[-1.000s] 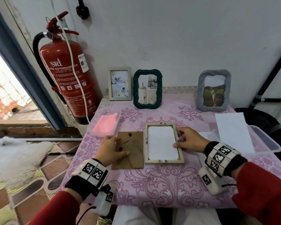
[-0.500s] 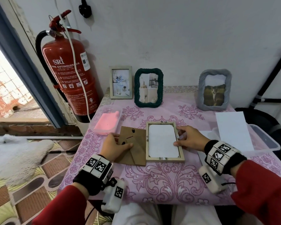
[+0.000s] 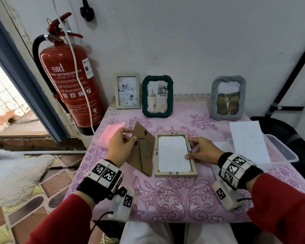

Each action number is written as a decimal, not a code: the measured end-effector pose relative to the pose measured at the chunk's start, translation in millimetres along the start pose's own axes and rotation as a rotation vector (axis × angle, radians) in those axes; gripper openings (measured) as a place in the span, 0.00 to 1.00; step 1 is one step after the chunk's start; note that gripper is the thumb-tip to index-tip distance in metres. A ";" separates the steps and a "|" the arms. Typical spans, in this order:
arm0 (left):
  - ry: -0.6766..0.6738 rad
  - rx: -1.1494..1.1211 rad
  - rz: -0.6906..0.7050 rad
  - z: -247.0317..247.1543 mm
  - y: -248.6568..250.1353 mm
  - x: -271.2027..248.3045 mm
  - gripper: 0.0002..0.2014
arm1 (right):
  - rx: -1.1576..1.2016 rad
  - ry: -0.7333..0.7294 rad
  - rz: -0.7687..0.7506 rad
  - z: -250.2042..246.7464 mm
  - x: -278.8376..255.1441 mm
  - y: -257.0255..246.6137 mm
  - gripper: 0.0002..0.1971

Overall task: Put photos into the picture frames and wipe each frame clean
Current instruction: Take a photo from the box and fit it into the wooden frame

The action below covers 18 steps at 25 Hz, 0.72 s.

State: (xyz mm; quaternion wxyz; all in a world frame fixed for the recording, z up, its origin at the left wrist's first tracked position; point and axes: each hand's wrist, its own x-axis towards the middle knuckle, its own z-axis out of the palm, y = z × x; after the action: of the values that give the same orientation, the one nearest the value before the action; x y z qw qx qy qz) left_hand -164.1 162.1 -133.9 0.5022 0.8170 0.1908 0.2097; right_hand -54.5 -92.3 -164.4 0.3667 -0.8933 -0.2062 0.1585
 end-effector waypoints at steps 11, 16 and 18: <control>-0.177 -0.290 -0.101 29.0 18.7 0.3 0.16 | 0.173 -0.032 0.085 1.5 -0.7 2.0 0.38; -0.255 -0.320 -0.181 48.9 7.7 -3.6 0.17 | 0.238 -0.066 0.109 3.6 -0.5 3.2 0.40; -0.282 -0.322 -0.207 54.8 3.9 -4.6 0.17 | 0.280 -0.093 0.120 4.2 -0.4 5.2 0.41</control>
State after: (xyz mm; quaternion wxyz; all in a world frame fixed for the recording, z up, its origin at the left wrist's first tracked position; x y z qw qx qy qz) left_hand -138.3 117.4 -153.4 0.6666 0.7236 0.1655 0.0685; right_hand -55.3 -93.4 -170.9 0.4675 -0.8357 -0.1453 0.2487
